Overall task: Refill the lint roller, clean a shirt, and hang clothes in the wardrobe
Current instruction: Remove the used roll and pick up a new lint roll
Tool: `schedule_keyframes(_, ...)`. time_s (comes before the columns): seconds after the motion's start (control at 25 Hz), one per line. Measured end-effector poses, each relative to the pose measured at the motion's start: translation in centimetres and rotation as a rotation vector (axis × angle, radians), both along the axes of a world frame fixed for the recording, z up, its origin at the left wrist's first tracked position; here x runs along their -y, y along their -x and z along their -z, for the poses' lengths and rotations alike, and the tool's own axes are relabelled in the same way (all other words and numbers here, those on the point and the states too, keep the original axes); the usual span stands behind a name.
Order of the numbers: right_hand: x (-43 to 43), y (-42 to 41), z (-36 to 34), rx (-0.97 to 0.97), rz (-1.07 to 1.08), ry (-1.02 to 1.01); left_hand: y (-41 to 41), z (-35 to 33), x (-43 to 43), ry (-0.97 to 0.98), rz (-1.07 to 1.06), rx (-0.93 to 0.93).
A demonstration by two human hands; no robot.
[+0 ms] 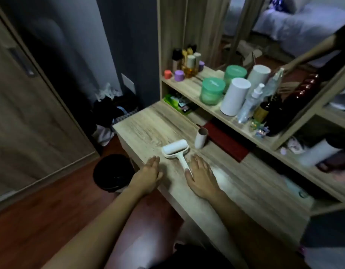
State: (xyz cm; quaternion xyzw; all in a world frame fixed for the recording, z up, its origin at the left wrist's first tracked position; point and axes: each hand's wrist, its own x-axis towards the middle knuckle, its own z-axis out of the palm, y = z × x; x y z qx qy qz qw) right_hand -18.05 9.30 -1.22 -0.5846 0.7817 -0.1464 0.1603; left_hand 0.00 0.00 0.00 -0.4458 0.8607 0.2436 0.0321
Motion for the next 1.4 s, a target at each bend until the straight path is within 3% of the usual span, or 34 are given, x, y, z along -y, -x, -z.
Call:
schedule_keyframes(0.16, -1.1, 4.1, 4.0, -0.003, 0.170, -0.134, 4.5, 1.5, -2.5, -0.103, -0.041, -0.077)
schedule_keyframes(0.32, -0.8, 5.9, 7.0, -0.074, 0.190, -0.133, 8.3, 2.7, -3.0, -0.159, -0.288, -0.199)
schedule_keyframes(0.64, -0.5, 6.3, 9.4, -0.110, 0.212, -0.081, 13.3, 6.1, -0.5, -0.284, -0.666, -0.221)
schedule_keyframes(0.8, -0.4, 6.4, 9.5, -0.118, 0.221, -0.083, 14.3, 6.2, -0.7, -0.265, -0.727, -0.278)
schedule_keyframes(0.96, -0.5, 6.4, 9.8, -0.137, 0.227, -0.067, 13.1, 5.7, -1.5, -0.313, -0.845, -0.448)
schedule_keyframes(1.16, -0.6, 6.4, 9.8, -0.097, 0.205, -0.082, 9.4, 5.3, -3.8, -0.208, -0.735, -0.471)
schedule_keyframes(1.24, -0.6, 6.7, 9.5, 0.000, 0.219, -0.038, 8.1, 5.2, -4.5, -0.137, -0.593, -0.451)
schedule_keyframes(1.4, 0.5, 6.4, 5.2, 0.677, 0.563, 0.196, 7.0, 5.2, -4.6, -0.027, -0.415, -0.396)
